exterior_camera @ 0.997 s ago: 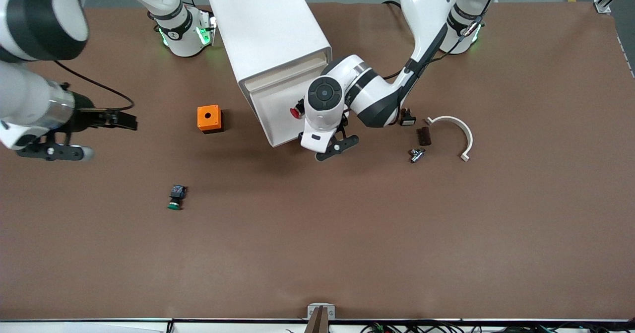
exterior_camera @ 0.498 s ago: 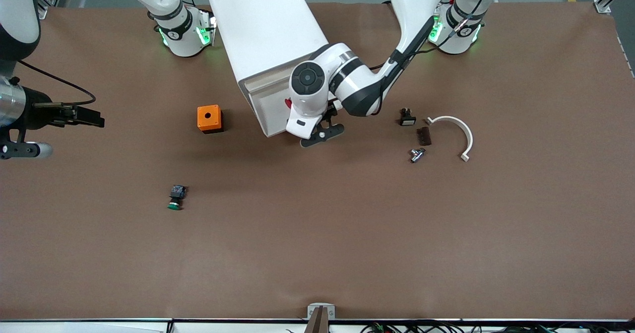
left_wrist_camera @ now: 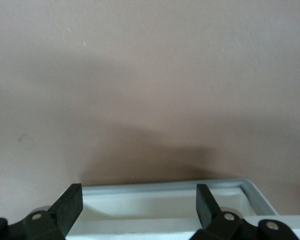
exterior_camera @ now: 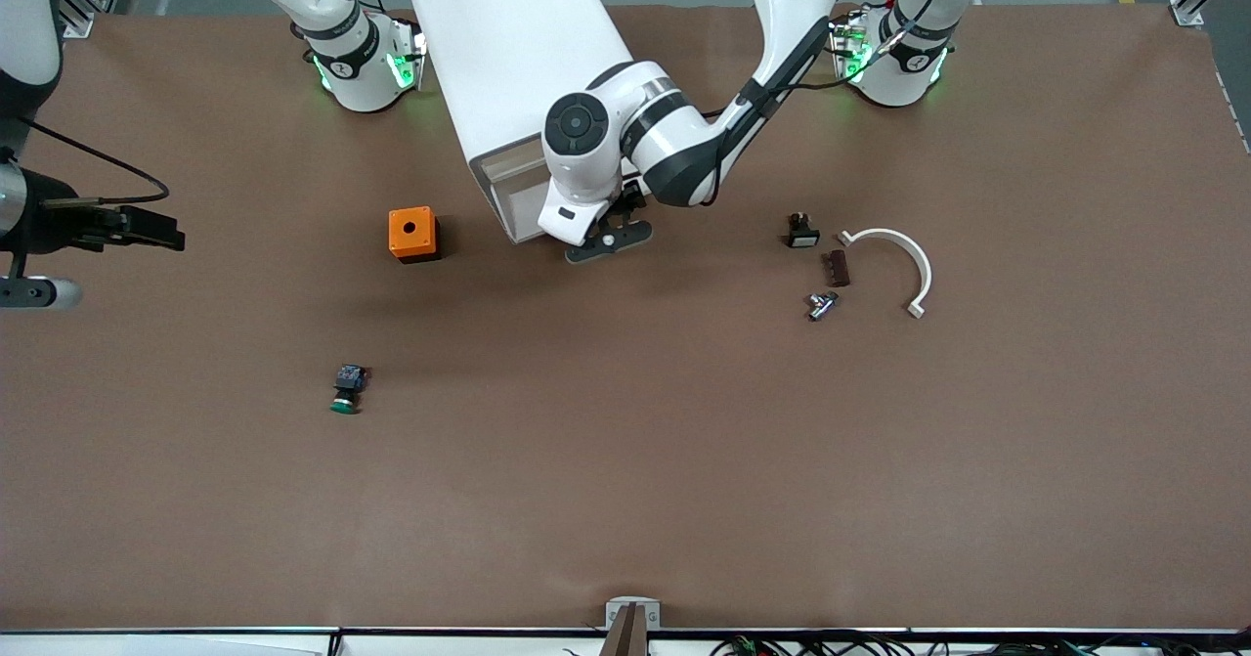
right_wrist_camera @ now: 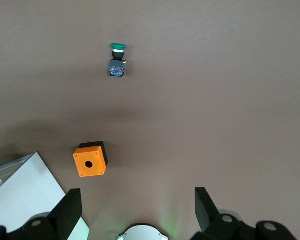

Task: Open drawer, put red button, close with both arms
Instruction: 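Push the drawer shut with the left gripper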

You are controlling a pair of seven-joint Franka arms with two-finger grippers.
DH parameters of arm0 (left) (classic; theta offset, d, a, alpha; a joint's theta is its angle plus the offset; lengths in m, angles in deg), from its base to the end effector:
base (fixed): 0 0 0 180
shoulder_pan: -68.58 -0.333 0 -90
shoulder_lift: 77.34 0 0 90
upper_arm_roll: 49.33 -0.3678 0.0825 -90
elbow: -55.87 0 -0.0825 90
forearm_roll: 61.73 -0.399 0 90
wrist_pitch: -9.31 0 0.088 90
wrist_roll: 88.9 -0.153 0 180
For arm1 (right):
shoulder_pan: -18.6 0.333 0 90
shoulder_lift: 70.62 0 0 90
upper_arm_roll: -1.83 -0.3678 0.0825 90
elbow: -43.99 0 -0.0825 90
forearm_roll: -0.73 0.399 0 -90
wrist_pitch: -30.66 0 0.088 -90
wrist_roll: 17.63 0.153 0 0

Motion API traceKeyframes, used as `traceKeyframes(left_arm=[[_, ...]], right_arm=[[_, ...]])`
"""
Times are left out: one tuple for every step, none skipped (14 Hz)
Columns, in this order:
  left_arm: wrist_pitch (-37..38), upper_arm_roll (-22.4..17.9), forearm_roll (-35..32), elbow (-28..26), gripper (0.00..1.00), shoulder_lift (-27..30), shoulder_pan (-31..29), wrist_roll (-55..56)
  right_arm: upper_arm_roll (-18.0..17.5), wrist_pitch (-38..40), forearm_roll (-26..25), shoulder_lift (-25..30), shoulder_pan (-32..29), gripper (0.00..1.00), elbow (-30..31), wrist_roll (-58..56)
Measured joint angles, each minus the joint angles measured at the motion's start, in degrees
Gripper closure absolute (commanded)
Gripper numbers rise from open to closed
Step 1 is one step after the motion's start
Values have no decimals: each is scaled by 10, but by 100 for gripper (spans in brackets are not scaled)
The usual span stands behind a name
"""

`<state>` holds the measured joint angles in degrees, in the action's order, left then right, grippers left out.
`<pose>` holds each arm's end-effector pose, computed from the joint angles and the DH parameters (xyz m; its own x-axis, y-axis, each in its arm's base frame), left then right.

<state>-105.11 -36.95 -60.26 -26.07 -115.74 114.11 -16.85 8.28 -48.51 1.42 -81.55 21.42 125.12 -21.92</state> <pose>0.4207 -0.6227 0.2878 0.9399 0.2925 -0.1762 0.2900 -0.9562 -0.0401 0.6031 -0.0298 0.5784 0.9750 0.0126 -0.2220 0.0113 -0.9999 -0.0074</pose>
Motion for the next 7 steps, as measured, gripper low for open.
traceKeyframes(left_arm=[[0,0,9,0,0,0,5,0],[0,0,18,-1,0,0,10,0],[0,0,26,-1,0,0,15,0],[0,1,34,-1,0,0,19,0],[0,1,41,-2,0,0,22,0],[0,1,50,-2,0,0,25,0],[0,1,58,-3,0,0,27,0]], right_arm=[[0,0,0,0,-4,0,-1,-6],[0,0,0,0,-6,0,-3,-9],[0,0,0,0,-6,0,-3,-10],[-1,0,0,0,-6,0,-4,-10],[-2,0,0,0,-6,0,-5,-10],[-3,-1,0,0,-6,0,-6,-10],[-4,-1,0,0,-6,0,-7,-10]])
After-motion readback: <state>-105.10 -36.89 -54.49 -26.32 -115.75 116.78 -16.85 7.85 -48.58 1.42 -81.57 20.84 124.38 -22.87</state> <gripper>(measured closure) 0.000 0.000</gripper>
